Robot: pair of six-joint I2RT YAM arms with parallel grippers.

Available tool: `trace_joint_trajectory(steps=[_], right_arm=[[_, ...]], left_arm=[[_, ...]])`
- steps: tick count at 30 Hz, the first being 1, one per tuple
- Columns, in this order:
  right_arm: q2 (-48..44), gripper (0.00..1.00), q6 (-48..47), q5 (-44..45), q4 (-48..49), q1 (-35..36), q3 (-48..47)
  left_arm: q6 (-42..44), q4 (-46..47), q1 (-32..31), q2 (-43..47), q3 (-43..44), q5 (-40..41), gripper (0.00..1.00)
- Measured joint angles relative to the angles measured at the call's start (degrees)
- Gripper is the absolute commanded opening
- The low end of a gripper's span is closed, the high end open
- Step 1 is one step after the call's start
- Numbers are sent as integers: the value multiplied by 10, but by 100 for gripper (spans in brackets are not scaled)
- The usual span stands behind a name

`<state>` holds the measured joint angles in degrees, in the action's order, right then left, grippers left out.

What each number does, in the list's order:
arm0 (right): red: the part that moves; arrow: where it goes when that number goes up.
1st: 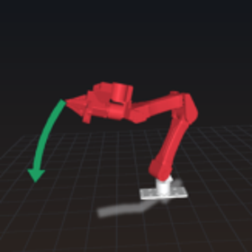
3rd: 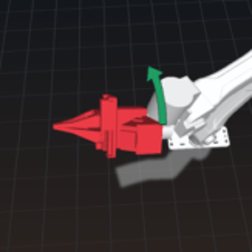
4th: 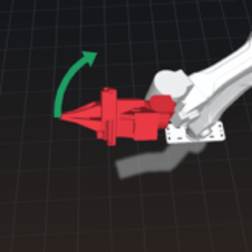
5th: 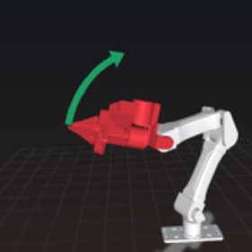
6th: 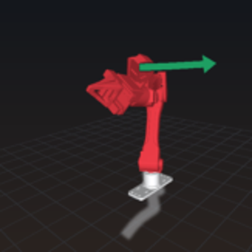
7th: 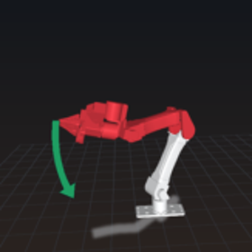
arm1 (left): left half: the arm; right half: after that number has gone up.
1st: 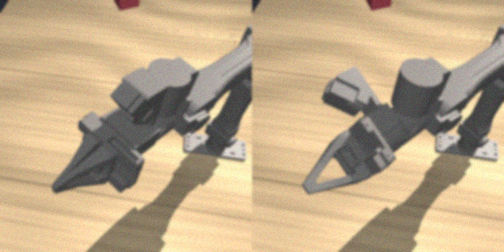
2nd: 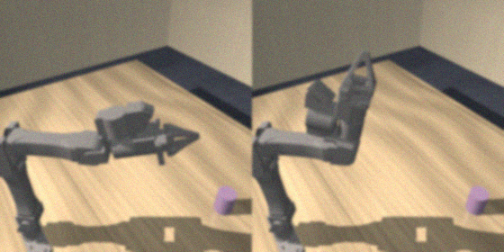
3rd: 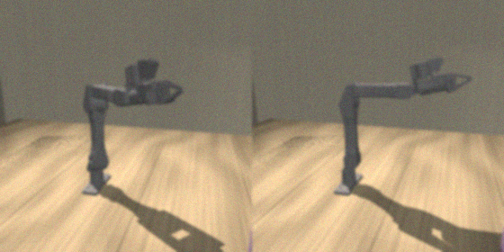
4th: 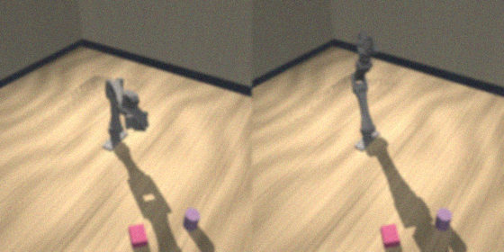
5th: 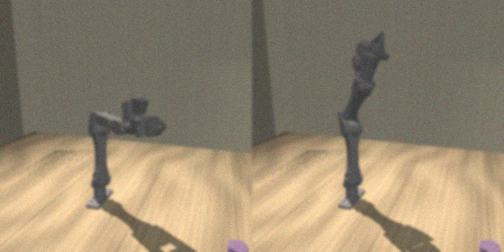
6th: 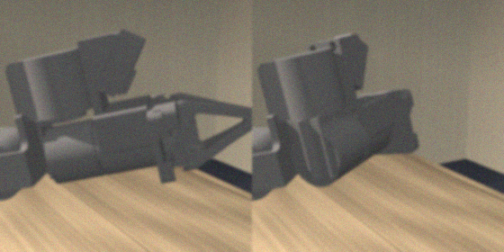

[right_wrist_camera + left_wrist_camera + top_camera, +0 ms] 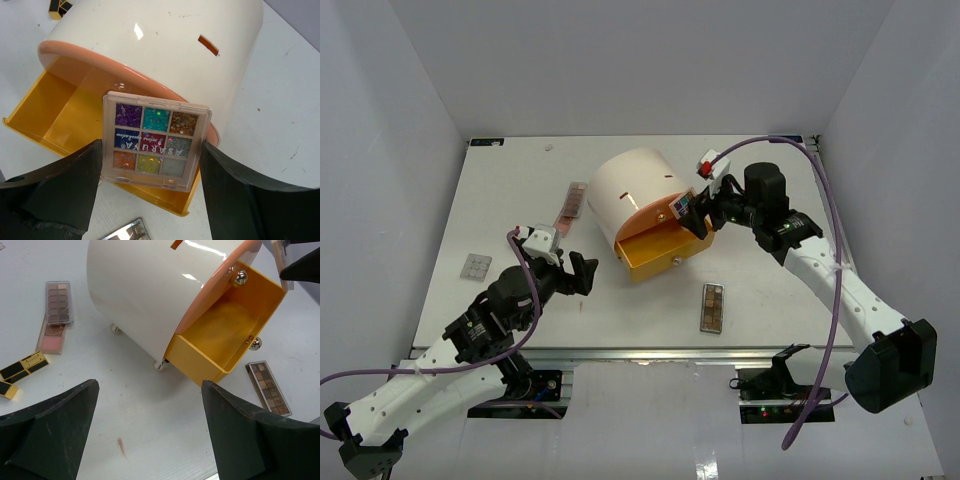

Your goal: Organize the makeup

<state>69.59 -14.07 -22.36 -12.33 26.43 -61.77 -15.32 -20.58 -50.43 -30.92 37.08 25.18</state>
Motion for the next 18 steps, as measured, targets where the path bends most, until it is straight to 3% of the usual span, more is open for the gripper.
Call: trace_joint_trajectory(steps=[6, 7, 18], right_arm=[[23, 73, 10, 9, 19, 4, 20], [22, 89, 11, 10, 21, 4, 24], [-10, 90, 15, 12, 30, 5, 43]], left_arm=[[0, 0, 0, 0, 0, 4, 95], [0, 0, 0, 0, 0, 5, 95], [-2, 0, 0, -2, -1, 7, 96]])
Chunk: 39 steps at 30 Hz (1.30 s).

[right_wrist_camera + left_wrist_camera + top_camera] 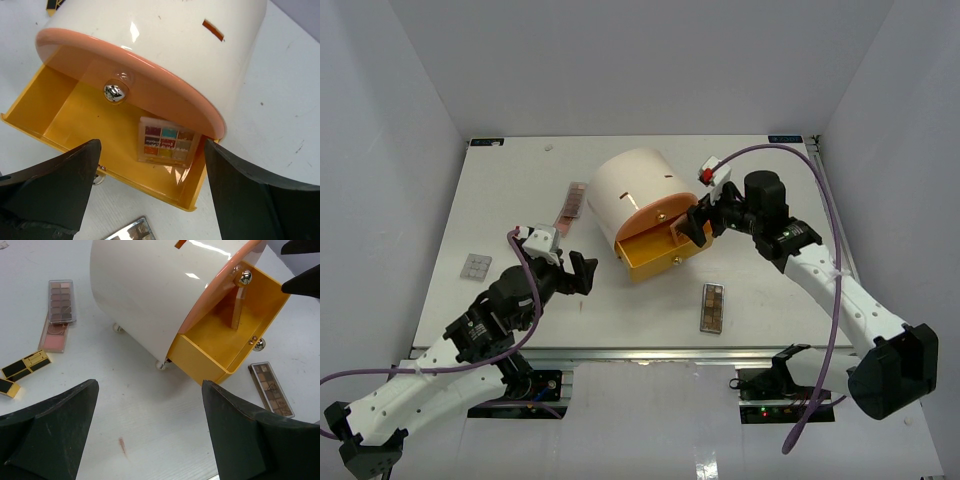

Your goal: Organize the makeup

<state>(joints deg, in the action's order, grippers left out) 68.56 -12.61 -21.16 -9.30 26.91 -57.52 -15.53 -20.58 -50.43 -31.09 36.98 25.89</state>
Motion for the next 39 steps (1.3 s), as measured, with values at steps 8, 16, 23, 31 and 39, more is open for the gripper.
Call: trace_joint_trajectory(steps=[8, 16, 23, 31, 39], right_arm=[[-87, 90, -38, 13, -16, -3, 3], [-200, 94, -111, -91, -25, -71, 93], [-205, 95, -109, -240, -24, -207, 165], [-205, 93, -98, -309, -18, -241, 183], [-197, 93, -84, -321, -11, -250, 189]], left_arm=[[0, 2, 0, -18, -2, 9, 92], [-3, 10, 90, -112, 11, -45, 76], [-4, 32, 395, -316, 124, -281, 77], [-4, 31, 448, -587, 285, -378, 80], [14, 34, 444, -782, 435, -375, 98]])
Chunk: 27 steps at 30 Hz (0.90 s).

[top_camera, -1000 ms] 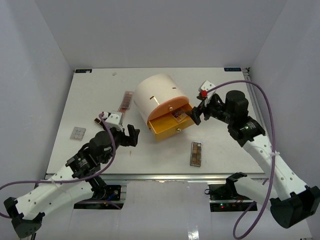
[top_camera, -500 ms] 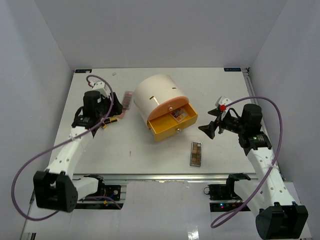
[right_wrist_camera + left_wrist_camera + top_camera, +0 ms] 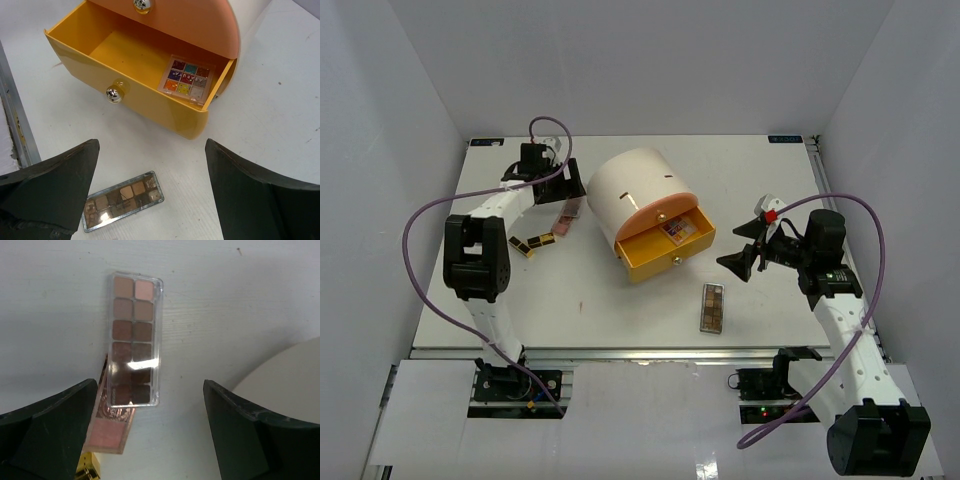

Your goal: Organize the makeup

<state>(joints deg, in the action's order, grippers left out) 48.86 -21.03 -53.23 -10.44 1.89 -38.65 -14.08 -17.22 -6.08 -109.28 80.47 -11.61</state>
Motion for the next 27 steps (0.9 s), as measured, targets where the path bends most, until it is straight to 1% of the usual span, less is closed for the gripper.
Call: trace_joint_trajectory(steps=[4, 8, 15, 19, 23, 27], right_arm=[[3, 93, 3, -1, 1, -1, 1], [5, 92, 7, -1, 3, -1, 1], [14, 92, 11, 0, 4, -1, 1], [14, 92, 11, 0, 4, -2, 1], [14, 92, 11, 0, 4, -4, 1], [14, 92, 12, 0, 4, -4, 1]], left_arm=[[19, -8, -8, -55, 39, 25, 98], [36, -18, -17, -85, 63, 45, 98], [58, -23, -45, -126, 89, 92, 92], [69, -27, -63, -135, 93, 136, 83], [77, -30, -73, -143, 102, 166, 69], [79, -37, -72, -143, 108, 180, 51]])
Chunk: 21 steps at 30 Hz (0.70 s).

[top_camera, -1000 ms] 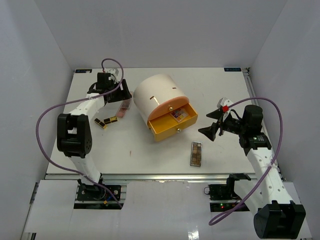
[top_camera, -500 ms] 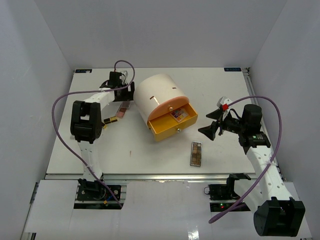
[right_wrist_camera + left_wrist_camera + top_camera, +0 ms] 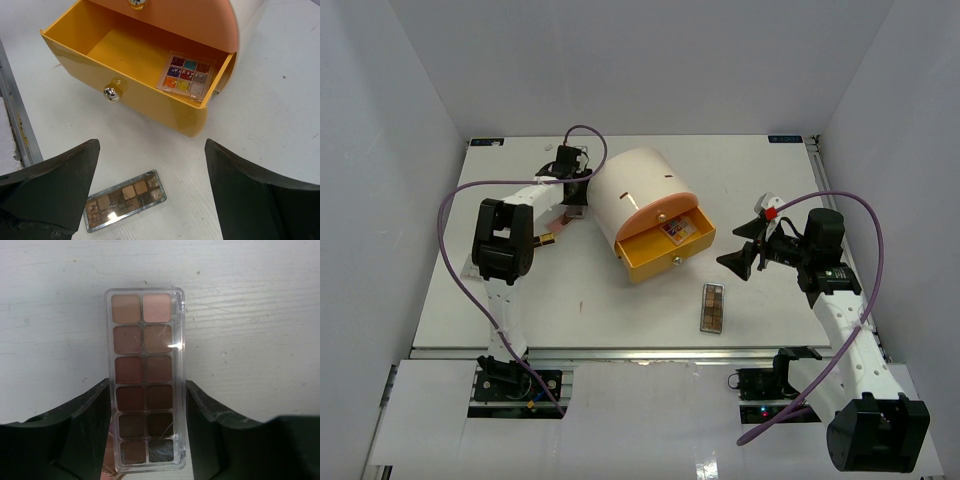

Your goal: Organize the makeup

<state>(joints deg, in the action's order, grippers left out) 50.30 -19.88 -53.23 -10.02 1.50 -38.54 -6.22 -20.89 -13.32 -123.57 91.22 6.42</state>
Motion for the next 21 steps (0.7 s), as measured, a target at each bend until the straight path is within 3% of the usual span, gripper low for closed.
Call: trace_joint_trajectory(steps=[7, 14, 16, 21], right_arm=[[0, 92, 0, 0, 0, -3, 0], [-1, 92, 0, -1, 0, -4, 0], [-1, 92, 0, -1, 0, -4, 0], [-4, 92, 0, -1, 0, -4, 1]], left_arm=[[0, -6, 1, 0, 9, 11, 34], [-1, -15, 3, 6, 9, 17, 28], [-3, -16, 6, 16, 7, 18, 22], [-12, -14, 24, 66, -17, 19, 21]])
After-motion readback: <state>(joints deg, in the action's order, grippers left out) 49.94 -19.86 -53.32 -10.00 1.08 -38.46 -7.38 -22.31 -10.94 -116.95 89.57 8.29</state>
